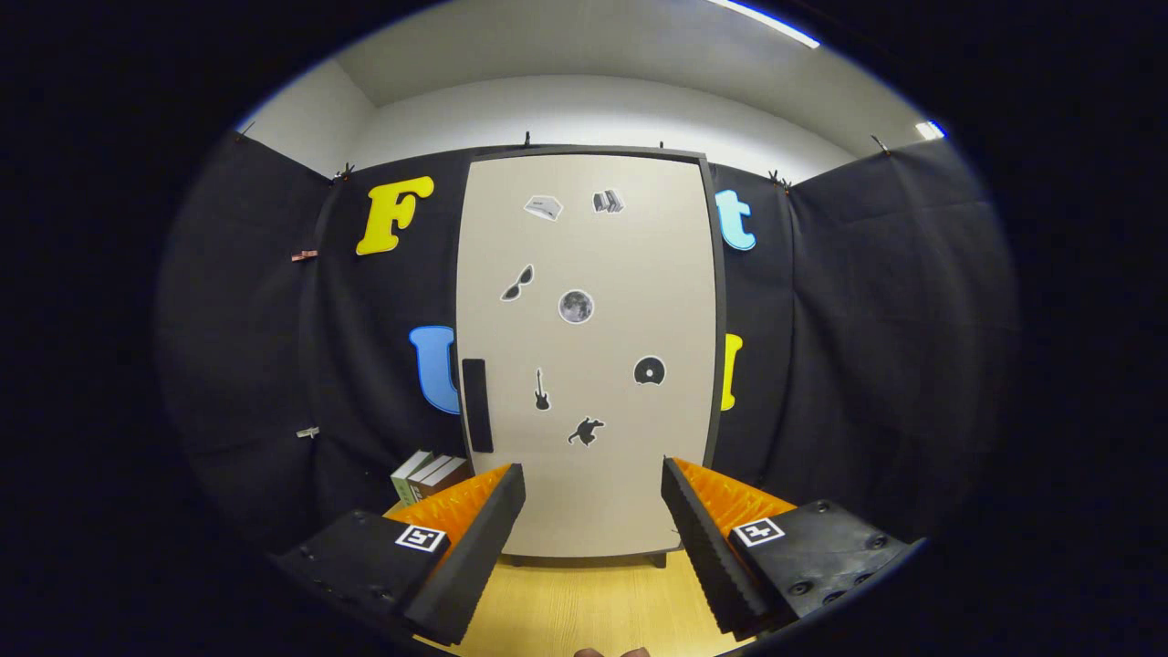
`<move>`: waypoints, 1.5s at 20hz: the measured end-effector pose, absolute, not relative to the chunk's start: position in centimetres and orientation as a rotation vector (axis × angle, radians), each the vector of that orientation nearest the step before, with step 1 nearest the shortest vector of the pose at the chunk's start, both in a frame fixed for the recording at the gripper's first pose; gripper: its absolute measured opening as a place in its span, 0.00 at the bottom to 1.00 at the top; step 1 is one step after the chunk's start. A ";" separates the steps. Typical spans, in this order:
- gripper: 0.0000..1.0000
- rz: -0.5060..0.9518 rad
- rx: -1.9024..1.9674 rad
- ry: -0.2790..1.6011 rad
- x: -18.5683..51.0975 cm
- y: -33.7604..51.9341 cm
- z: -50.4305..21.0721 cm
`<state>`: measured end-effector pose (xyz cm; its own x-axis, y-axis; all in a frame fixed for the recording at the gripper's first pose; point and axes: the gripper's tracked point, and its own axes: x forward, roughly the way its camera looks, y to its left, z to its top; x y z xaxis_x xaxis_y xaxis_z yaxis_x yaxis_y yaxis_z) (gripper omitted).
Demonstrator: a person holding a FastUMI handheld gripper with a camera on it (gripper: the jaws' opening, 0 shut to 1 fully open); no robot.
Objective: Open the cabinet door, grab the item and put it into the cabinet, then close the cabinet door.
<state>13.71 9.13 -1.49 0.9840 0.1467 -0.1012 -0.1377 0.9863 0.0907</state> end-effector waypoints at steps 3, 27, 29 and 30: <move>0.98 0.147 0.078 0.109 13.7 9.4 -1.6; 0.98 0.157 0.074 0.060 13.4 11.0 0.3; 0.98 0.161 0.081 0.050 13.4 11.1 0.6; 0.98 0.163 0.086 0.047 13.4 11.1 0.7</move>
<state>13.38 11.08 0.65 0.9857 0.1637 -0.0398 -0.1597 0.9831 0.0891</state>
